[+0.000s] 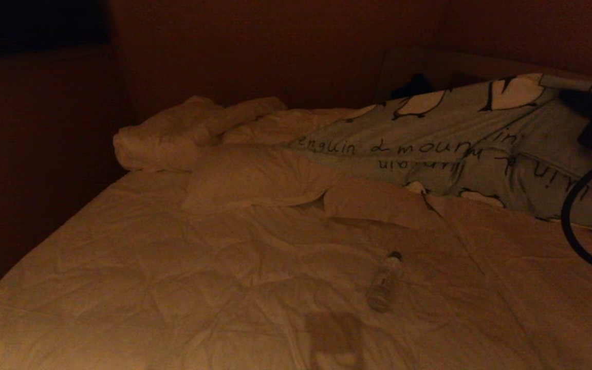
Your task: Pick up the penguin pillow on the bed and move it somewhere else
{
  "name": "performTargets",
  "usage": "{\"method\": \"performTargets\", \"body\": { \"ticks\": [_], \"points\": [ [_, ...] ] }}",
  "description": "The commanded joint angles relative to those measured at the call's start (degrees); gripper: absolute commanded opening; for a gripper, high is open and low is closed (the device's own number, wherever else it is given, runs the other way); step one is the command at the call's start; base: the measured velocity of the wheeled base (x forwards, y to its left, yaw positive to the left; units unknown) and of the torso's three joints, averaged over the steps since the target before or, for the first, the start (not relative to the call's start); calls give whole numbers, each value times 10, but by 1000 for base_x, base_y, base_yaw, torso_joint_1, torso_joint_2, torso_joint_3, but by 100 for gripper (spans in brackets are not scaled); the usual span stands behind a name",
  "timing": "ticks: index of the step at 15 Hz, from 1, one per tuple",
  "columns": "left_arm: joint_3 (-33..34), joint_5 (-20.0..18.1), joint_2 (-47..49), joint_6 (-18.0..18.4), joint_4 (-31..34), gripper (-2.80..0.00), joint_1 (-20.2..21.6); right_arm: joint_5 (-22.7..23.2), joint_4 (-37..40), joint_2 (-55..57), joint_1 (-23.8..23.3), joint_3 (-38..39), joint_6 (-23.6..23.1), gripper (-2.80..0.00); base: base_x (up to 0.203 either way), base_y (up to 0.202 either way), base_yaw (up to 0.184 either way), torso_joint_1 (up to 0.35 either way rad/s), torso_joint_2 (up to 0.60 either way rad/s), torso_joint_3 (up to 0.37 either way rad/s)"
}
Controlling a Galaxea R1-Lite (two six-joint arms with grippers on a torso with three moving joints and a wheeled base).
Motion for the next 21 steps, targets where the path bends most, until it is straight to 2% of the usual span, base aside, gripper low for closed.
{"method": "performTargets", "body": {
  "ticks": [1, 4, 10, 16, 21],
  "points": [
    [0, 0, -1, 0, 0, -280, 0, -54, -2, -23, -2, 9, -10, -280, 0, 0, 0, 0, 0, 0],
    [0, 0, -1, 0, 0, -280, 0, -113, -2, -68, -8, 60, -11, -280, 0, 0, 0, 0, 0, 0],
    [0, 0, 0, -1, 0, -280, 0, -227, 0, -152, -56, 150, -11, -280, 0, 0, 0, 0, 0, 0],
    [0, 0, -1, 0, 0, -280, 0, -347, 3, -218, -64, 216, -11, -280, 0, 0, 0, 0, 0, 0],
    [0, 0, -1, 0, 0, -280, 0, -435, 105, -317, -64, 224, -11, -280, 0, 0, 0, 0, 0, 0]
  ]
}}
